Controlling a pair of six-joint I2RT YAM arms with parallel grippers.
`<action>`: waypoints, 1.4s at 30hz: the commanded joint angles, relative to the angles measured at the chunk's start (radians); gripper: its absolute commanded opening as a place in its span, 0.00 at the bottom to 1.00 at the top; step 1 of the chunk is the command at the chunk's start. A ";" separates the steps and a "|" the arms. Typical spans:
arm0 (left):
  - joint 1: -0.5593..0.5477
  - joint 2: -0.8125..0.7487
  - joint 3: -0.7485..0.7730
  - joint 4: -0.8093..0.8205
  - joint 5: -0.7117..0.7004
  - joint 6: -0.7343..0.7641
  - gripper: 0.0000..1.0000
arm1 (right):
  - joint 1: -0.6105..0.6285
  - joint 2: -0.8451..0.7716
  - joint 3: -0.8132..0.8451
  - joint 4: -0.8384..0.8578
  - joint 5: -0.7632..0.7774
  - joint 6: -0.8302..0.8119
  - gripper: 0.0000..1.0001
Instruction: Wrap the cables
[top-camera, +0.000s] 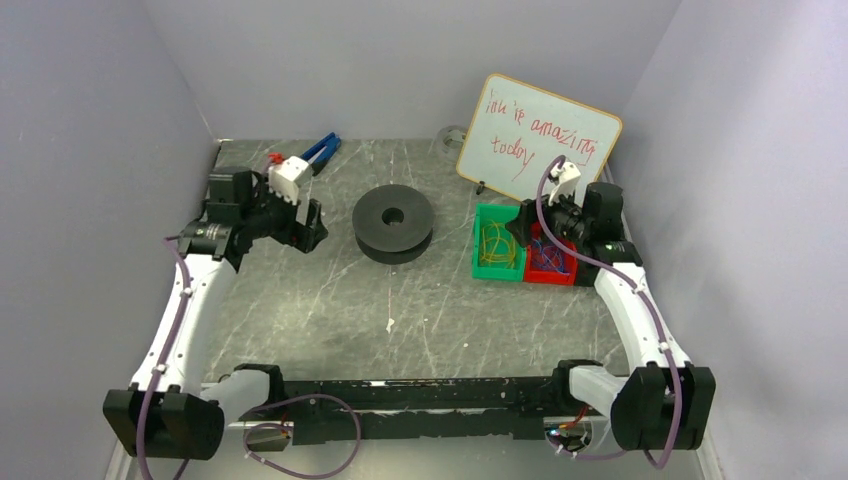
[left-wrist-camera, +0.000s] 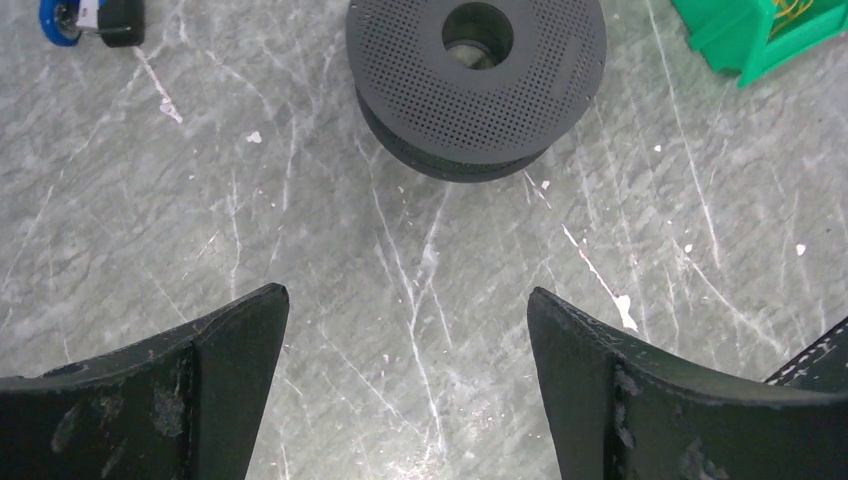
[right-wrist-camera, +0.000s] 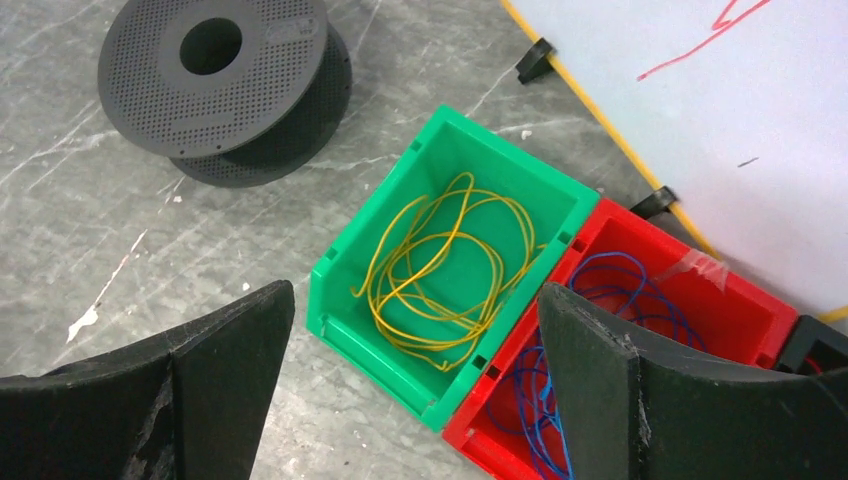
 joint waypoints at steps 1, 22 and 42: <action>-0.079 0.048 0.000 0.046 -0.117 0.043 0.94 | 0.010 0.027 0.029 0.035 0.019 0.032 0.95; -0.139 0.012 -0.065 0.083 -0.123 0.050 0.94 | 0.132 0.440 0.279 -0.066 0.120 0.234 0.62; -0.042 -0.011 -0.061 0.074 -0.049 0.033 0.94 | 0.219 0.511 0.246 -0.046 0.315 0.219 0.54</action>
